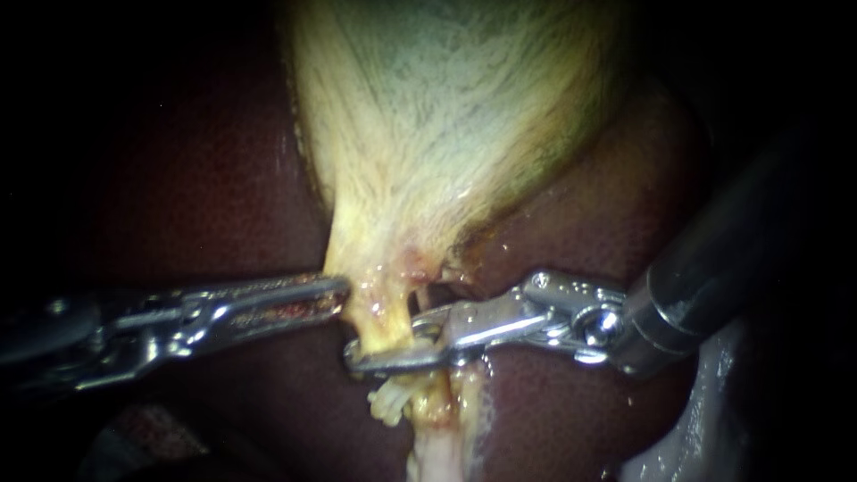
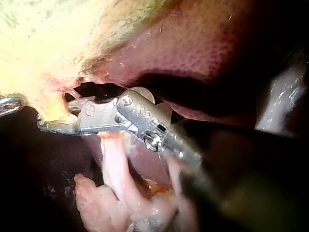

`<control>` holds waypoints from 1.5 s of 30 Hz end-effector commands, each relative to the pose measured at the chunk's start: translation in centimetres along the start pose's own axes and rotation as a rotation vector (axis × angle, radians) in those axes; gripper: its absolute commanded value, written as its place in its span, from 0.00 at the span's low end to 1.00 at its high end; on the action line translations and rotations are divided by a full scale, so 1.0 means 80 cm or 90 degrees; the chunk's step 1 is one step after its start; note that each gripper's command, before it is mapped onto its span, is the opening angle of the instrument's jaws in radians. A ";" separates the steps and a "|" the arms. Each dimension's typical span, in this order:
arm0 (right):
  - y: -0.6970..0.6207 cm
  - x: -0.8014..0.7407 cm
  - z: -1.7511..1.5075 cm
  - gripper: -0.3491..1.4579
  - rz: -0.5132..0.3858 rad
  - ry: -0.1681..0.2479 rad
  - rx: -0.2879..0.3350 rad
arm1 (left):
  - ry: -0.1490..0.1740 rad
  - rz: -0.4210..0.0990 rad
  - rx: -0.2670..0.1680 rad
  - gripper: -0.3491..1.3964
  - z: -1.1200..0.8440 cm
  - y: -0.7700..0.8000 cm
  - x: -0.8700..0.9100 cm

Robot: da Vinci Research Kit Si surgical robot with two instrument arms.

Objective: Going back third clip left tube

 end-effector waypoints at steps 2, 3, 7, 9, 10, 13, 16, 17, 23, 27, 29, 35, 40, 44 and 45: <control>0.0000 0.0000 0.0000 0.00 0.000 0.000 0.000 | 0.000 0.000 0.000 0.05 0.0000 0.0000 0.0000; 0.0000 0.0000 0.0000 0.00 0.000 0.000 0.000 | 0.000 0.000 0.000 0.04 -0.0001 0.0000 0.0000; 0.0001 0.0001 0.0002 0.00 0.000 0.000 -0.001 | 0.000 0.000 0.000 0.04 -0.0001 -0.0001 -0.0001; 0.0002 0.0001 0.0005 0.00 -0.004 0.000 -0.001 | 0.000 0.000 0.000 0.04 -0.0001 -0.0001 -0.0001; 0.0002 0.0000 0.0006 0.09 -0.004 0.002 -0.005 | 0.000 0.000 0.000 0.04 -0.0001 -0.0002 -0.0001; 0.0004 -0.0006 0.0012 0.30 0.001 0.014 -0.033 | 0.000 0.000 -0.001 0.04 -0.0002 -0.0003 -0.0001; 0.0006 -0.0015 0.0018 0.44 0.015 0.028 -0.062 | 0.000 0.000 -0.001 0.04 -0.0002 -0.0003 -0.0001; 0.0007 -0.0018 0.0020 0.45 0.016 0.031 -0.069 | 0.000 0.000 -0.001 0.04 -0.0003 -0.0003 -0.0001; 0.0019 -0.0028 0.0011 0.50 0.023 0.047 -0.103 | 0.000 0.000 0.000 0.04 -0.0006 -0.0004 -0.0001; 0.0023 -0.0034 -0.0009 0.52 0.027 0.052 -0.115 | 0.000 0.000 0.000 0.04 -0.0008 -0.0005 0.0000; 0.0021 -0.0037 -0.0021 0.52 0.028 0.054 -0.117 | 0.000 0.000 0.000 0.04 -0.0009 -0.0005 0.0000; -0.0003 -0.0033 -0.0060 0.52 -0.009 0.044 -0.109 | 0.000 0.000 0.001 0.04 -0.0010 -0.0004 0.0000; -0.0026 -0.0017 -0.0098 0.52 -0.079 0.031 -0.102 | 0.000 0.000 0.001 0.04 -0.0007 -0.0003 -0.0001; -0.0035 -0.0005 -0.0126 0.53 -0.132 0.024 -0.107 | 0.000 0.000 0.001 0.04 -0.0004 0.0000 -0.0001; -0.0037 -0.0002 -0.0132 0.53 -0.141 0.023 -0.110 | 0.000 0.000 0.001 0.04 -0.0003 0.0000 -0.0001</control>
